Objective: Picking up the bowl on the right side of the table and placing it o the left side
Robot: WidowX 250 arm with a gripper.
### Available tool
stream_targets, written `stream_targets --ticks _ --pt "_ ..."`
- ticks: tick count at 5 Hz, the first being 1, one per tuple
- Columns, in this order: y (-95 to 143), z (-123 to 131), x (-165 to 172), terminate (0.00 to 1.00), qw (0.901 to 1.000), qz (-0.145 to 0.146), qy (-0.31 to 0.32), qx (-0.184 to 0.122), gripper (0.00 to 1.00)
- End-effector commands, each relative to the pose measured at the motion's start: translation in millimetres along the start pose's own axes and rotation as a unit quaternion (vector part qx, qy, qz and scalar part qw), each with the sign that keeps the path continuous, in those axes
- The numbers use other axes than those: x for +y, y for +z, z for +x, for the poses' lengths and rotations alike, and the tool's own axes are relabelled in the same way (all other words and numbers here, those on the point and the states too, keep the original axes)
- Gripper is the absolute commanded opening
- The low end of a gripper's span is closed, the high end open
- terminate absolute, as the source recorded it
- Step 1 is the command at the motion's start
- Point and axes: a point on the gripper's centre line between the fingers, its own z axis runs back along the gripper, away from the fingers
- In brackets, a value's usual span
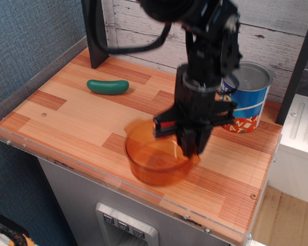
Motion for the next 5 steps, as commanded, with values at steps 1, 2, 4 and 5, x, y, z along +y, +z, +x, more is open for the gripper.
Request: stream_targets --ticks 1,2,4,5 --pt "34 49 42 0.00 0.9970 0.060 -0.048 0.010 0.00" --pt "33 70 72 0.00 0.9950 0.072 -0.069 -0.003 0.00" --pt "23 110 124 0.00 0.9919 0.081 -0.083 -0.052 0.00" --pt "8 126 130 0.00 0.9927 0.079 -0.076 -0.050 0.00"
